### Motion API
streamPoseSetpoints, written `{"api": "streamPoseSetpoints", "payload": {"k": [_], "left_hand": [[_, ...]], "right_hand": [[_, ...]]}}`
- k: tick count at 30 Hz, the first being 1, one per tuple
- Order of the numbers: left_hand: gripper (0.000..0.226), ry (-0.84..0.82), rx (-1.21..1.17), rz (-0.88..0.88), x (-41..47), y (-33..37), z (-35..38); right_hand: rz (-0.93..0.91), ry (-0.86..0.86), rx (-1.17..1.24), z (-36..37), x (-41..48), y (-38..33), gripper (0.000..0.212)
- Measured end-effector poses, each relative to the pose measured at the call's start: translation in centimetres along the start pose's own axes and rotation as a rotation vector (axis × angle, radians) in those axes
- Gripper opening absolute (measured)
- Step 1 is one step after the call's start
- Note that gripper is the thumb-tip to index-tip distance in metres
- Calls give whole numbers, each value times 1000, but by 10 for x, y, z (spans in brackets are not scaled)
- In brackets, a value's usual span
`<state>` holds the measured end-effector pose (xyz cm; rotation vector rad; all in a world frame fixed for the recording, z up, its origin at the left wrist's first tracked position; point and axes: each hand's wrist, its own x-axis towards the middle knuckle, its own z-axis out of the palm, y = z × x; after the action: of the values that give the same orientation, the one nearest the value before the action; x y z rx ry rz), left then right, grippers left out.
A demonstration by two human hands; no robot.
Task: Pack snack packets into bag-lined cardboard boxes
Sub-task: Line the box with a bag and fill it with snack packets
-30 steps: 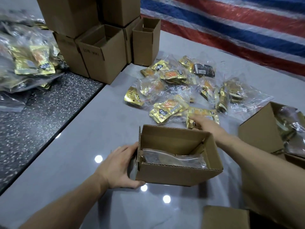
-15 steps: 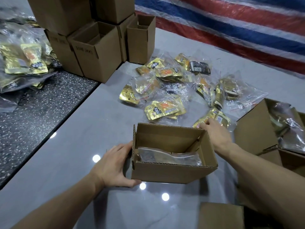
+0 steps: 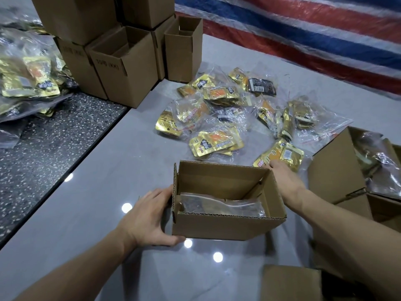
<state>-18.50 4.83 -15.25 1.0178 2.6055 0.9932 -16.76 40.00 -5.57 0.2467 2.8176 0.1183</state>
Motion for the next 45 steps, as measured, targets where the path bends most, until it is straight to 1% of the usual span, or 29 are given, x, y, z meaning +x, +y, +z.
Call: {"api": "streamPoseSetpoints", "payload": {"k": [2, 4, 6, 10, 13, 16, 17, 24, 29, 33, 39, 42, 45], "left_hand": [[85, -2, 1, 3, 1, -1, 1], [85, -8, -1, 3, 1, -4, 1], [87, -6, -1, 1, -1, -6, 2], [91, 15, 13, -11, -3, -5, 3], [93, 3, 12, -8, -2, -6, 3], [94, 0, 16, -14, -1, -5, 4], [93, 3, 17, -16, -1, -5, 5], [96, 6, 15, -19, -1, -3, 3], [97, -3, 11, -14, 0, -2, 1], [99, -3, 8, -28, 0, -1, 2], [98, 5, 14, -42, -1, -1, 2], [100, 7, 18, -57, -3, -3, 3], [99, -2, 23, -58, -3, -4, 5]], "right_hand": [[33, 4, -4, -2, -3, -1, 24], [17, 42, -18, -2, -6, -2, 25], [22, 39, -53, -2, -11, -5, 25], [-5, 52, -16, -8, -8, -5, 16], [40, 205, 134, -19, -3, -3, 9], [88, 401, 241, -34, 3, 1, 12], [98, 442, 275, -40, 4, 2, 14], [84, 602, 339, -73, 9, 5, 11], [65, 541, 426, -87, 4, 4, 10], [93, 544, 459, -101, 2, 5, 13], [157, 416, 554, -117, 5, 9, 19], [186, 379, 574, -126, 2, 11, 26], [203, 343, 667, -134, -1, 9, 38]]}}
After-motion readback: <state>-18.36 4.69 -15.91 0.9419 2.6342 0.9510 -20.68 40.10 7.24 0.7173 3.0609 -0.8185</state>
